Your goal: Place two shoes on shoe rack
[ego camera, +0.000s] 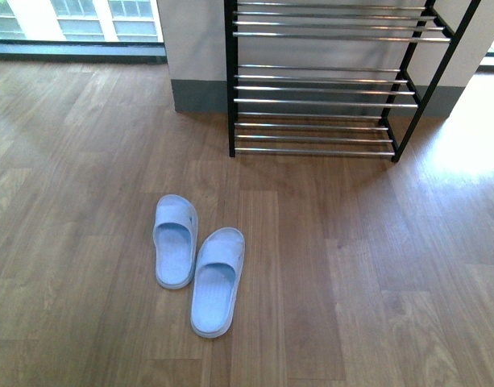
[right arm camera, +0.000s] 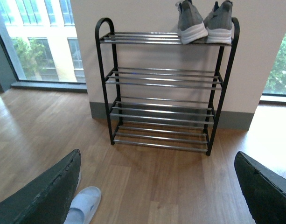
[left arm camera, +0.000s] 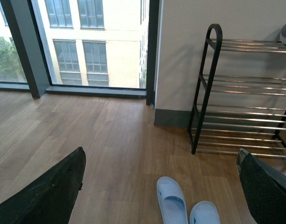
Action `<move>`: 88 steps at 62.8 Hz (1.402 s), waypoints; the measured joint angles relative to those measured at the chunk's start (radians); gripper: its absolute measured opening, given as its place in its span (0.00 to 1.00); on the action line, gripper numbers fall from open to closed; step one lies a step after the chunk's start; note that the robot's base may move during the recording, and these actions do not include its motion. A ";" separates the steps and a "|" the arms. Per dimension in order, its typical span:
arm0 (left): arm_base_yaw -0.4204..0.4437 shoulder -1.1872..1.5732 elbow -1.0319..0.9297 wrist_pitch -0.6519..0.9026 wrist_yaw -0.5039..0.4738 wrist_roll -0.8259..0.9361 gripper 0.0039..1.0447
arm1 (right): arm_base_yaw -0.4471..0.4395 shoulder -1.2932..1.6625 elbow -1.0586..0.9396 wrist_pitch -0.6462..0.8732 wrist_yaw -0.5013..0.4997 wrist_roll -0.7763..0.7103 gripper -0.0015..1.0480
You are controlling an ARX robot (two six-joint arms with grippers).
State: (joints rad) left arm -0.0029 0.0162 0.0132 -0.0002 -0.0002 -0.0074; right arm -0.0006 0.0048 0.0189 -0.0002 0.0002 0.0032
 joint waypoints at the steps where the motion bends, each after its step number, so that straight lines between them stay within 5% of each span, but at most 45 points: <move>1: 0.000 0.000 0.000 0.000 0.000 0.000 0.91 | 0.000 0.000 0.000 0.000 0.000 0.000 0.91; 88: 0.000 0.000 0.000 0.000 0.000 0.000 0.91 | 0.000 0.000 0.000 0.000 0.000 0.000 0.91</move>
State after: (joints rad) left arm -0.0029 0.0158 0.0132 -0.0006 -0.0002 -0.0074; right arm -0.0006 0.0044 0.0189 -0.0006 -0.0002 0.0029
